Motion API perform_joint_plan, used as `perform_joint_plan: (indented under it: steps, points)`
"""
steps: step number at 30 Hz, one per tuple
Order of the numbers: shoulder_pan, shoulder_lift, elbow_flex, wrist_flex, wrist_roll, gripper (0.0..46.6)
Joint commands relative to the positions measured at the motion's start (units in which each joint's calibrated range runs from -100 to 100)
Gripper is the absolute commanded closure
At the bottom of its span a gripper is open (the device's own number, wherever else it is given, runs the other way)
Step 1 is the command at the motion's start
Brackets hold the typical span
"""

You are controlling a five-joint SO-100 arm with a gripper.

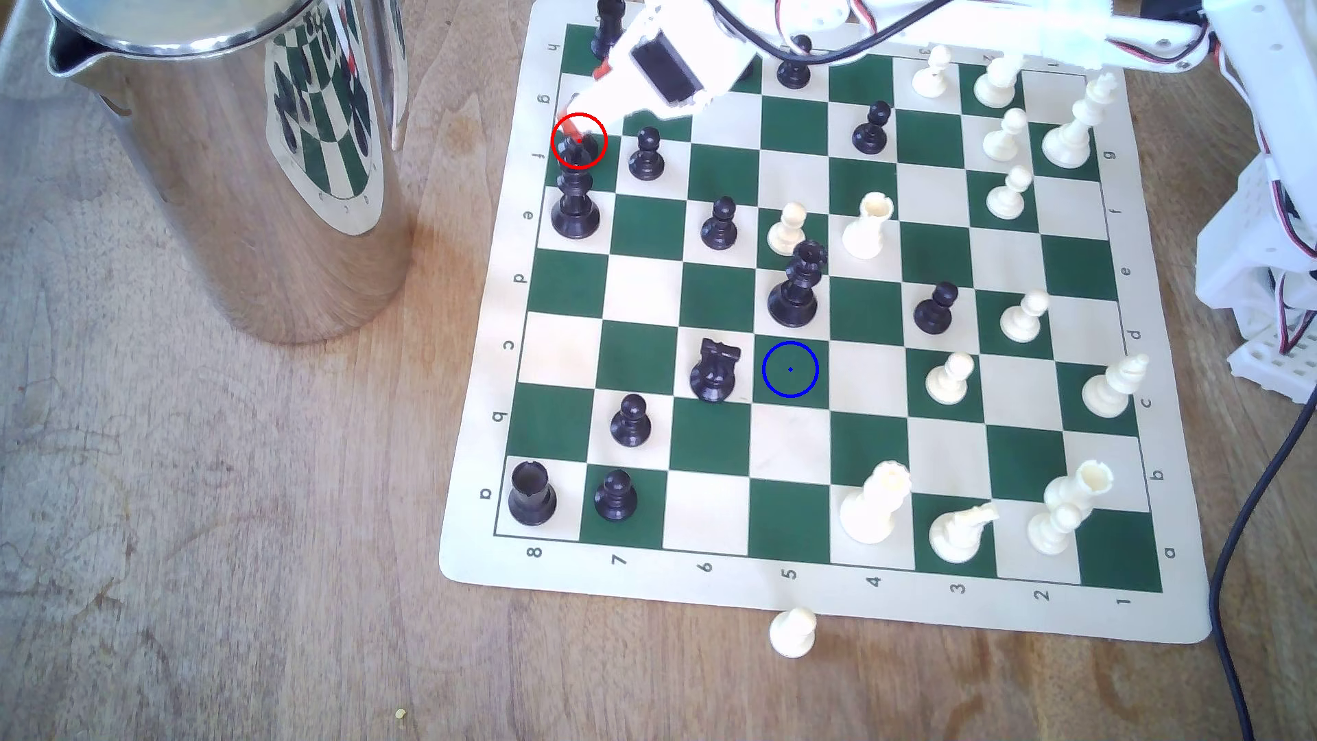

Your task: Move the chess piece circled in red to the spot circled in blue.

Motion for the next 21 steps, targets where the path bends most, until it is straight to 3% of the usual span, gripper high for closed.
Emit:
perform_joint_plan:
  steps: [1, 21]
  points:
    - [-0.7, -1.7, -5.7, -1.4, -0.4, 28.4]
    - [-1.7, -1.0, -6.8, -2.9, -0.7, 27.9]
